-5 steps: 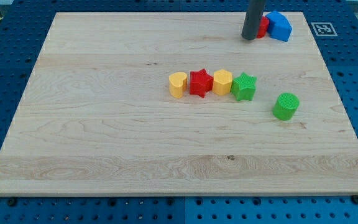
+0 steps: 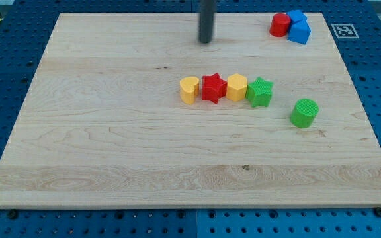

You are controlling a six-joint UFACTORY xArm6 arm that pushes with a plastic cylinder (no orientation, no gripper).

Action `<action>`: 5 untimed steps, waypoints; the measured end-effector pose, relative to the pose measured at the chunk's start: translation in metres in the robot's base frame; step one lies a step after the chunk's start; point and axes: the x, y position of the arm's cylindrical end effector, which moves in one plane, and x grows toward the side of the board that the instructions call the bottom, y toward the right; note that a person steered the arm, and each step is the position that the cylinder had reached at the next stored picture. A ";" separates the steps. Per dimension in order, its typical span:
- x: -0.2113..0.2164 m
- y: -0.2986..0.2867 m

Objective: Slide yellow heart a bit right and down

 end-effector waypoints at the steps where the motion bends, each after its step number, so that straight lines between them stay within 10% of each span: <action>1: 0.038 -0.070; 5: 0.125 -0.012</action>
